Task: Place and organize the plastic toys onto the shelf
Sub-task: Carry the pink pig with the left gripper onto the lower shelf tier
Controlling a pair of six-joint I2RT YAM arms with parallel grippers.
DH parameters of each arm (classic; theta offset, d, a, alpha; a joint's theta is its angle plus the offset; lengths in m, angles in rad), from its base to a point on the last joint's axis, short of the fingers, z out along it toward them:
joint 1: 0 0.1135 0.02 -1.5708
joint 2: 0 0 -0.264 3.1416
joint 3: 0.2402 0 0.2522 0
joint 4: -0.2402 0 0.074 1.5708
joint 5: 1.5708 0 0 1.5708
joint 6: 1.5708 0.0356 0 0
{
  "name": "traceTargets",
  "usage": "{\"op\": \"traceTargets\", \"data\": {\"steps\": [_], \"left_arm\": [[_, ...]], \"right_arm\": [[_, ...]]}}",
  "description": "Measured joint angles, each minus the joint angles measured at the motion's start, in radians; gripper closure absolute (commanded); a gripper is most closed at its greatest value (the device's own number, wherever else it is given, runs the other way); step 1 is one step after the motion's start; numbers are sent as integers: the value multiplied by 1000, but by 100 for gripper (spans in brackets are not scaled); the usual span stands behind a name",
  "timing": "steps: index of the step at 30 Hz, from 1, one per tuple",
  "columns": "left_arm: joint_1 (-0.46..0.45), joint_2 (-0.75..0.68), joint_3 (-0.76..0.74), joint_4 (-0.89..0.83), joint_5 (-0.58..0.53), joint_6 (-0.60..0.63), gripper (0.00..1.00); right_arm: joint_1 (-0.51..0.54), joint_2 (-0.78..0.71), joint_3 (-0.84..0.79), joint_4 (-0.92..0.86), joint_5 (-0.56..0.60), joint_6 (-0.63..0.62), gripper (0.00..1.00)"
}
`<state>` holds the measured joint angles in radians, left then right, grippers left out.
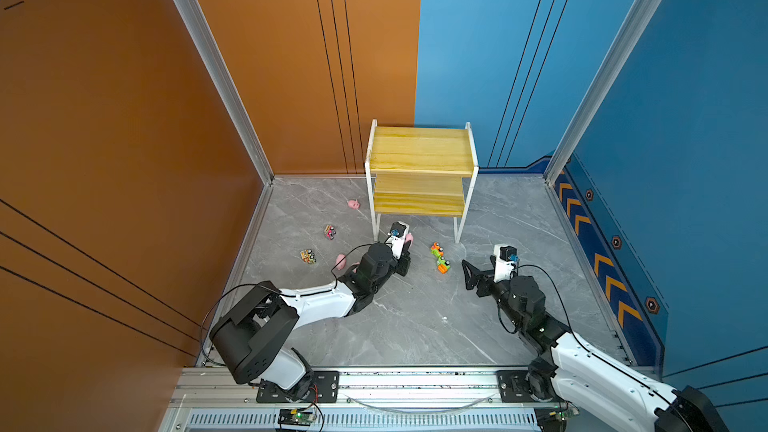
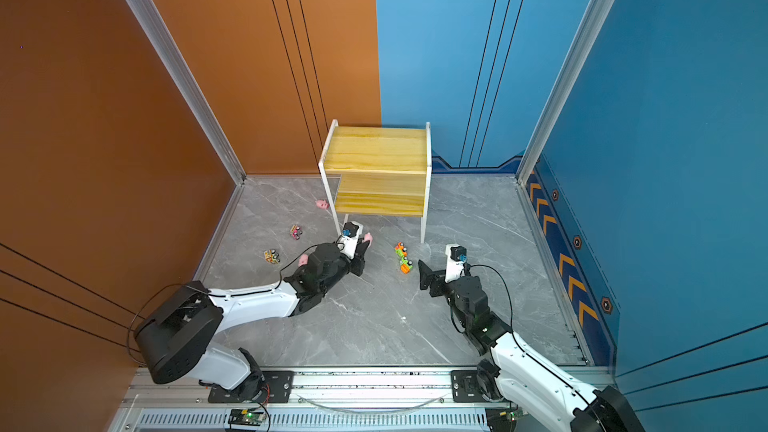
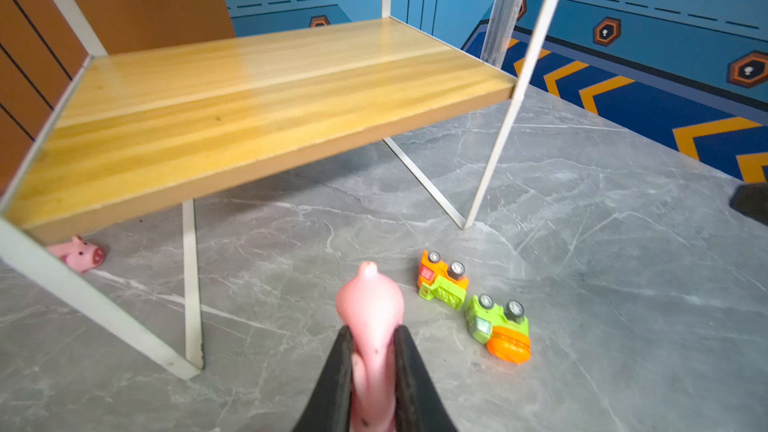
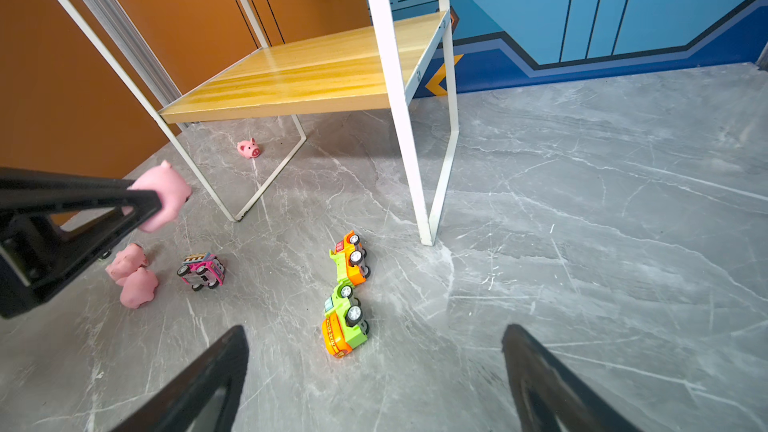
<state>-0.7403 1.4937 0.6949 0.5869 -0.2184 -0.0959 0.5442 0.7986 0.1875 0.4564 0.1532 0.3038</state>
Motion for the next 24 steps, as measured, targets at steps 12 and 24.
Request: {"op": "traceTargets", "data": {"steps": [12, 24], "left_arm": [[62, 14, 270, -296, -90, 4, 81], [107, 112, 353, -344, -124, 30, 81]], "right_arm": [[0, -32, 0, -2, 0, 0, 4], [0, -42, 0, -3, 0, 0, 4]]}}
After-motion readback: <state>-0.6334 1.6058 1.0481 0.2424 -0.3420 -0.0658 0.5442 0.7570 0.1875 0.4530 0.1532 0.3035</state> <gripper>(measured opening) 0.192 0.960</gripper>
